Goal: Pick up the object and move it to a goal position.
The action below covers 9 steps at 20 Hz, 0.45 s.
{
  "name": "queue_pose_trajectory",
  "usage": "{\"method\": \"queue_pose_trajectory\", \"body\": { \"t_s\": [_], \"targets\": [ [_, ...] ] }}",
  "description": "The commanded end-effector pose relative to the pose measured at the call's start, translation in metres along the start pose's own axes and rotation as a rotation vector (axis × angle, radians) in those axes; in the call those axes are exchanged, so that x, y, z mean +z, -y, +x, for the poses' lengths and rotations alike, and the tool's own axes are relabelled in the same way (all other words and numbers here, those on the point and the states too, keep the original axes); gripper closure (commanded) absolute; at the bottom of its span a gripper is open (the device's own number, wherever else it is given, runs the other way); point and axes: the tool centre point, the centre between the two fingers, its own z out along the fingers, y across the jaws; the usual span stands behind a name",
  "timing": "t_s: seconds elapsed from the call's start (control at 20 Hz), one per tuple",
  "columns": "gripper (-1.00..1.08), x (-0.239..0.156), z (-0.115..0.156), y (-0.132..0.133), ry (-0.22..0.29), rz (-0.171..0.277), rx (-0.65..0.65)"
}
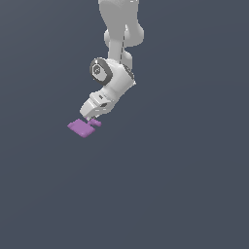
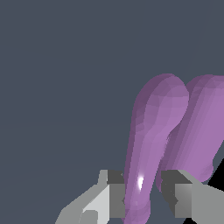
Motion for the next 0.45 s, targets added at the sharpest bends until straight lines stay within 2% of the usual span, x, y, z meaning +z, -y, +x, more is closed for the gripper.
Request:
{"method": "queue_pose_trajectory", "body": {
  "t_s": [0.0,0.4],
  "targets": [
    [1.08,-0.005,-0.009,-0.004,0.001,0.000,-0.001],
    [1.08,-0.011,-0.020,-0.010,0.002,-0.002,0.000]
  ]
}}
